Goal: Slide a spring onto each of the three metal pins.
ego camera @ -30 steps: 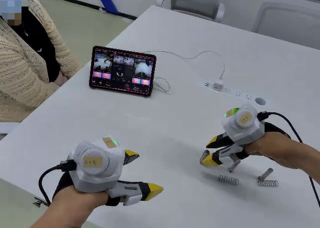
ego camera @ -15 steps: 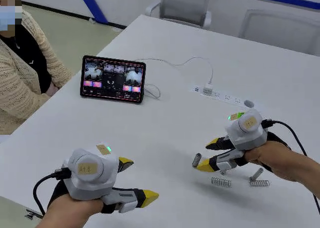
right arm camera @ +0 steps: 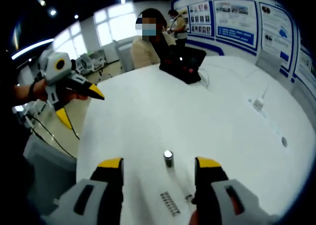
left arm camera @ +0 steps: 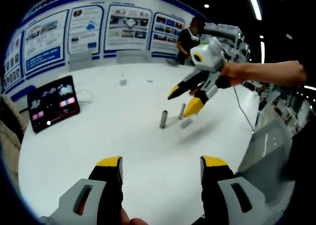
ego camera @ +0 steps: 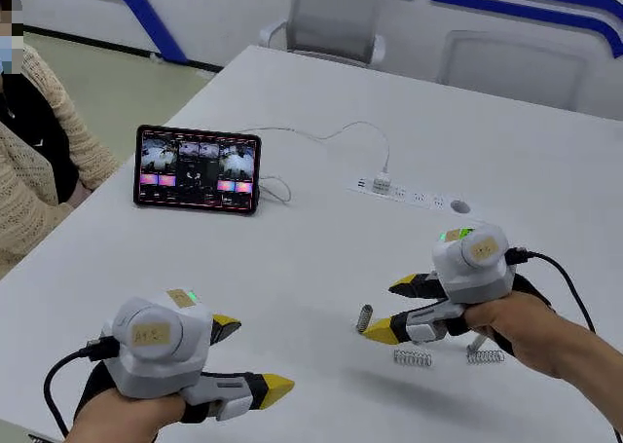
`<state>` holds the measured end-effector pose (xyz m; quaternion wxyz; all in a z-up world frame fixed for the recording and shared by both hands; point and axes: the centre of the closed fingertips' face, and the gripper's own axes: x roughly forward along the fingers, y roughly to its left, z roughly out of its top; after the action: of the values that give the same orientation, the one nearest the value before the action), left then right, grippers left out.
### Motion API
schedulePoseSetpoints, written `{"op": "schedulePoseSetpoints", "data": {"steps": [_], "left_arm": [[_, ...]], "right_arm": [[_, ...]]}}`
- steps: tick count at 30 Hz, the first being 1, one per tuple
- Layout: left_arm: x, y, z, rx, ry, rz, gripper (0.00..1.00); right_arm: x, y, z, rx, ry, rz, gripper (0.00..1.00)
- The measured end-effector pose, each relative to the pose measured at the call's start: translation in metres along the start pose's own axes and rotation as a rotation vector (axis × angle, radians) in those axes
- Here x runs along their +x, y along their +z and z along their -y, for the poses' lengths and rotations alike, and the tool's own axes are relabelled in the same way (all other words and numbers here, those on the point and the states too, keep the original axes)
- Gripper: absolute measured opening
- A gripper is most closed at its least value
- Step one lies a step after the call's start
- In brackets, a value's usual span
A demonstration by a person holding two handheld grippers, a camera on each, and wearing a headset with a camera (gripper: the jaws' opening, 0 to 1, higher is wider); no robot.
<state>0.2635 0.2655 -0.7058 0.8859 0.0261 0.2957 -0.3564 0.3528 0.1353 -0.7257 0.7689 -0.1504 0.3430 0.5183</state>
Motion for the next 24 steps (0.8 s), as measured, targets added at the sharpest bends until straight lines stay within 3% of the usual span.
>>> {"op": "schedulePoseSetpoints", "data": {"steps": [6, 15, 24], "left_arm": [[0.003, 0.003, -0.001, 0.002, -0.002, -0.001, 0.67], [0.009, 0.011, -0.003, 0.019, -0.009, -0.002, 0.68], [0.017, 0.018, -0.001, 0.036, -0.022, -0.005, 0.69]], "right_arm": [[-0.011, -0.002, 0.001, 0.054, -0.034, 0.064, 0.62], [-0.029, -0.006, 0.003, 0.096, -0.089, 0.116, 0.64], [-0.052, -0.022, 0.006, 0.146, -0.138, 0.152, 0.66]]}}
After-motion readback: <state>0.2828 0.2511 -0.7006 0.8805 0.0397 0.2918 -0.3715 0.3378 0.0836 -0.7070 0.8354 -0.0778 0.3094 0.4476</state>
